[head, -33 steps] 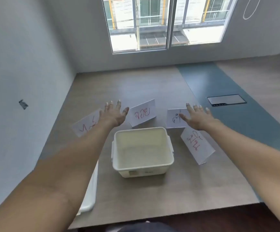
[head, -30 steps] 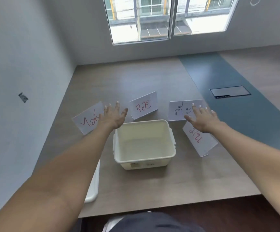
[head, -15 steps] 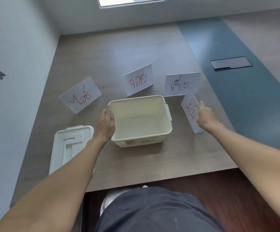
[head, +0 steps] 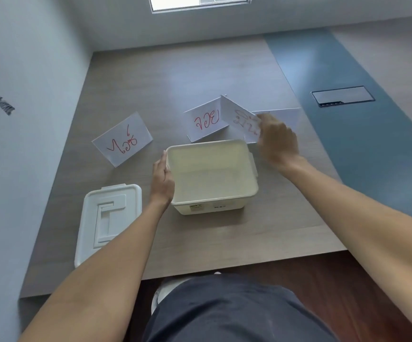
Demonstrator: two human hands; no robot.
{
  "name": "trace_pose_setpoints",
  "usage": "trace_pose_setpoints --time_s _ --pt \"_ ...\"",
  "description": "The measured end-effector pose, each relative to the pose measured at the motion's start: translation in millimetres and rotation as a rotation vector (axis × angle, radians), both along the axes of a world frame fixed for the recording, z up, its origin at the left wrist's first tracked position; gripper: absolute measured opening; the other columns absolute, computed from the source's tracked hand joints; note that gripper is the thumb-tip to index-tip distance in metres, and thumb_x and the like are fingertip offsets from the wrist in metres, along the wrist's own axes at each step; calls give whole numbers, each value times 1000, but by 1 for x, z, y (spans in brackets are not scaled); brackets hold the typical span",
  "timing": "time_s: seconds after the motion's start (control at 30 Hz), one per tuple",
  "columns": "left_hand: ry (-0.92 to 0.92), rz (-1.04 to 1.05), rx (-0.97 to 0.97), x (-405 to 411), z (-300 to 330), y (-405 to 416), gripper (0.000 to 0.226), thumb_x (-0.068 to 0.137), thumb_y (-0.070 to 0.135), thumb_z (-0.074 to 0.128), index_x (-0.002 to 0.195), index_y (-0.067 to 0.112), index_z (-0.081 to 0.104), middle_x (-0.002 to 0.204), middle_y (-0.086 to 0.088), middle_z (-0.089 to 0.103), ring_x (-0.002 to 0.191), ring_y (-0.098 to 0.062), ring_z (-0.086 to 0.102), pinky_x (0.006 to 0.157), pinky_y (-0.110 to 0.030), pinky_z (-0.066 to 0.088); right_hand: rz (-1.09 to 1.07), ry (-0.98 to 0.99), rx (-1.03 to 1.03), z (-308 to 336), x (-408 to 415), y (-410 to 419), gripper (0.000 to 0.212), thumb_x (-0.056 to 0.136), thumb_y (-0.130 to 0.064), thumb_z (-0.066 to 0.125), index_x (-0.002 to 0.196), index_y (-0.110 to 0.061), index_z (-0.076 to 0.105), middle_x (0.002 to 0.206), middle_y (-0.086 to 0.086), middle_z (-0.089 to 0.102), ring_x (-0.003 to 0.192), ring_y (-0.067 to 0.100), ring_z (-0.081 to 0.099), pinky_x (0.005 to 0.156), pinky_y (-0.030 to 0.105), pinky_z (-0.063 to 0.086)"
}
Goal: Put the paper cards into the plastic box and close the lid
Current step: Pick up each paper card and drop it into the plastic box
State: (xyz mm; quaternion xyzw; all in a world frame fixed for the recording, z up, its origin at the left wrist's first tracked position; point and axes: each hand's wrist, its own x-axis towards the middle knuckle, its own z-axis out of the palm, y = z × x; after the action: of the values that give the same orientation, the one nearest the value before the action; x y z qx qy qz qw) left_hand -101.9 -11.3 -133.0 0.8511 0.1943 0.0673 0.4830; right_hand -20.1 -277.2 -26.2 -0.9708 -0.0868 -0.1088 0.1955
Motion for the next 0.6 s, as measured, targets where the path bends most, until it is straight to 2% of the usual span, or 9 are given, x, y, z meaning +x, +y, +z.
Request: trace_pose_setpoints --time_s 0.1,0.2,0.33,0.43,0.6 --pt "-8 25 -41 -1 1 -2 53 102 10 27 153 23 29 131 -5 45 114 -12 45 98 -17 28 111 -242 65 16 -8 19 41 86 1 47 124 -10 60 115 9 67 93 40 62 74 39 46" --pt "-24 32 -61 -1 2 -3 52 102 10 28 153 23 31 125 -1 44 111 -7 43 97 -16 29 262 -337 111 13 -21 28 33 87 -1 51 117 -7 63 104 9 70 83 37 64 71 39 50" --pt "-35 36 -97 -2 3 -3 52 102 11 29 152 22 33 125 2 44 113 -5 44 97 -16 28 453 -264 61 -21 -38 24 22 91 -8 57 110 -10 67 99 5 72 74 36 64 68 36 49" --pt "-41 43 -129 -1 3 -3 52 102 12 29 152 23 34 123 4 44 112 -6 45 98 -18 30 540 -146 33 -46 -51 21 22 90 -7 59 109 -10 68 95 4 73 77 34 66 69 37 52" --pt "-45 50 -122 2 1 -4 52 102 10 30 151 22 35 121 4 44 110 -6 45 92 -9 29 615 153 -3 -73 -64 14 25 97 -17 51 116 -14 68 107 2 73 95 31 67 74 36 53"
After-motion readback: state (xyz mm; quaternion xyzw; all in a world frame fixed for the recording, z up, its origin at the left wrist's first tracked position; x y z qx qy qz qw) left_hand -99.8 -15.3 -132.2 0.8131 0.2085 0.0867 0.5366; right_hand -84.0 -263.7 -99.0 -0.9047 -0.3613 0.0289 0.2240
